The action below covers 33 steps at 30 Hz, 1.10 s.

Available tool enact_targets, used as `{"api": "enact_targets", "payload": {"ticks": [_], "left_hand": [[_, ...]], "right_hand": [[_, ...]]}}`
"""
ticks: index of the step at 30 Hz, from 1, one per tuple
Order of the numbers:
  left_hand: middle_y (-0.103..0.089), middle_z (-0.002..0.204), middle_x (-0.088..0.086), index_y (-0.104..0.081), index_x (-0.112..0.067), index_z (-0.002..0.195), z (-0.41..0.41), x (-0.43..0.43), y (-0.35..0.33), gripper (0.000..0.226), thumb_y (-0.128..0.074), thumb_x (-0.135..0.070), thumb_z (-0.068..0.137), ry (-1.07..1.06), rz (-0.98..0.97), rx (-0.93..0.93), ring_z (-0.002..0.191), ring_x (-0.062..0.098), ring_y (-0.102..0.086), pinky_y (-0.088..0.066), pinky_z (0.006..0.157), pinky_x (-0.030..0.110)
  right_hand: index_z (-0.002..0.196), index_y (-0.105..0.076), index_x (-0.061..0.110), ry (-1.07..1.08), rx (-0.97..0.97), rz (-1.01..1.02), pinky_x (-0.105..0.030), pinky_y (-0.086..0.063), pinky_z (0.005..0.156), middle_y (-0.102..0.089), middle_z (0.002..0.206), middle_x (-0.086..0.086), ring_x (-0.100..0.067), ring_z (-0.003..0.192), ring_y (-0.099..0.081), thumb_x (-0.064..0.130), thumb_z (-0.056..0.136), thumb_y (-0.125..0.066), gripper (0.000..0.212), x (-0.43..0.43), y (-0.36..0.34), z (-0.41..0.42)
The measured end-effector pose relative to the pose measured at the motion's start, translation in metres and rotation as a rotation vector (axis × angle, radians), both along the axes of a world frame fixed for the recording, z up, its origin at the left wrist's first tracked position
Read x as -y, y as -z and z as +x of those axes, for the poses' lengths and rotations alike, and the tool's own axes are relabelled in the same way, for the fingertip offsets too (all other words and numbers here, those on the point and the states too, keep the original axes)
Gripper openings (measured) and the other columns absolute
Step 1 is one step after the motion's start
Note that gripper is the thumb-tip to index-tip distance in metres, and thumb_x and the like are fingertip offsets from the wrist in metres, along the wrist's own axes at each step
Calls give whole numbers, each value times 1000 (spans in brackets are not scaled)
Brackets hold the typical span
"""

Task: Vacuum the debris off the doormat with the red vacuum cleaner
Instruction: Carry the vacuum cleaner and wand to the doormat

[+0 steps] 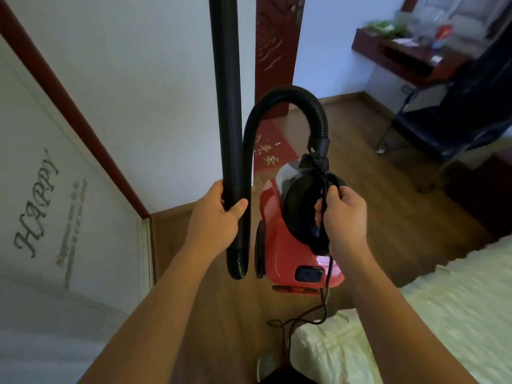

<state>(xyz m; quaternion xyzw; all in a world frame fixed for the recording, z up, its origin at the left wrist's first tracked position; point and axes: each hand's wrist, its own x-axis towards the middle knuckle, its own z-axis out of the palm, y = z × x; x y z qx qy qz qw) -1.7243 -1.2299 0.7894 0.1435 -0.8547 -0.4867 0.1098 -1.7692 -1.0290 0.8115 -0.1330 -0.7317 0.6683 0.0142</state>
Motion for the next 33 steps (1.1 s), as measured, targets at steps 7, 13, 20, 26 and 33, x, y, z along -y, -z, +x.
{"api": "enact_targets", "payload": {"ticks": [7,13,20,26,33], "left_hand": [[-52,95,-28,-48,-36,115,-149,3,10,23,-63,-33,98,80,-6,-8,80,-7,-55,-44,65,8],[-56,101,-24,-53,-30,125,-272,-3,16,30,-63,-34,97,134,1,27,79,-8,-55,-43,64,6],[-62,105,-17,-54,-29,124,-397,-8,16,28,-62,-34,98,190,42,48,89,4,-61,-54,80,24],[-64,104,-18,-56,-31,119,-518,-14,29,24,-64,-34,97,280,90,61,92,3,-63,-52,78,19],[-63,98,-18,-57,-31,111,-639,-39,22,15,-64,-31,97,352,83,86,88,-3,-60,-46,71,18]], "right_hand": [[87,-59,8,83,0,12,-34,-43,52,-58,64,-2,-16,50,-50,24,106,-41,30,-3,16,-130],[82,-59,8,128,26,89,-36,-46,55,-59,62,-1,-16,51,-51,23,105,-43,32,-14,15,-243],[83,-63,7,201,59,142,-39,-48,60,-60,61,0,-19,54,-53,25,104,-44,33,-27,15,-360],[85,-65,6,281,83,186,-38,-47,60,-62,62,-2,-19,56,-54,26,103,-45,34,-38,29,-463],[86,-64,2,340,79,223,-35,-47,57,-63,64,-2,-17,54,-54,25,103,-47,34,-65,25,-570]]}}
